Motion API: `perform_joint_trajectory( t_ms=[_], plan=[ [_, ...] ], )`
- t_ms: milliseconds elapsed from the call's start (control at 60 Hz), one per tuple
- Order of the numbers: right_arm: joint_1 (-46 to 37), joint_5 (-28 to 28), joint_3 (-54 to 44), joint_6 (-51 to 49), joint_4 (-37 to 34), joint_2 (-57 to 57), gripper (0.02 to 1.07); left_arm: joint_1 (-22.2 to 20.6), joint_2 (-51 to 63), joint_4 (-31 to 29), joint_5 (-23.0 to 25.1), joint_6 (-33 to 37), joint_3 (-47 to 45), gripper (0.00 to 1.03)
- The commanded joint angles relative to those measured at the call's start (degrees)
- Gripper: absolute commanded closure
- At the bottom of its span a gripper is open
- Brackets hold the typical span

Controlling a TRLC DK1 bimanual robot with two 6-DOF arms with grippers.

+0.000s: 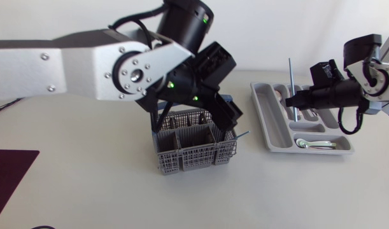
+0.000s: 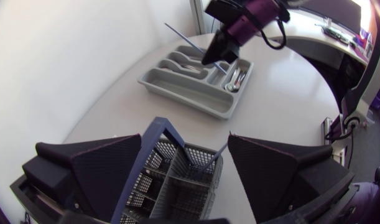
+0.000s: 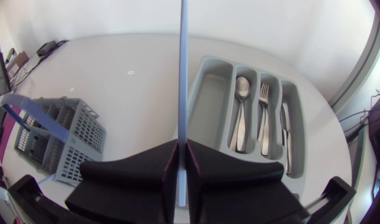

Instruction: Sort the cutlery from the basket into the organizer compartments.

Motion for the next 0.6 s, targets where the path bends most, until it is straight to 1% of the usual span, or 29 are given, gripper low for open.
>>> perform_joint_trajectory(
  t_ms=[0, 150, 250, 383, 433, 583],
  plan=[
    [0.36, 1.91, 4.32, 3.29, 0.04, 6.48, 1.02, -1.49, 2.40, -0.43, -1.39, 2.96, -1.80, 0.07],
    [1.76, 4.72, 10.38, 4.87, -1.98, 15.10, 1.02, -2.72, 4.95, -0.17, -2.62, 4.63, -2.41, 0.07],
    [2.73, 6.30, 13.46, 5.57, -3.21, 19.58, 1.02, -2.72, 6.09, 1.06, -2.79, 5.25, -3.11, 0.07],
    [2.82, 6.48, 19.35, 6.28, -6.11, 27.05, 1.02, -2.90, 7.76, 2.38, -2.88, 6.21, -3.91, 0.07],
    [2.82, 6.57, 21.81, 6.45, -7.52, 30.21, 1.02, -3.33, 8.20, 3.26, -3.85, 7.00, -4.35, 0.07],
    [2.64, 6.66, 25.06, 6.72, -9.45, 34.87, 1.02, -3.95, 8.55, 4.75, -4.46, 7.80, -4.87, 0.07]
  ],
)
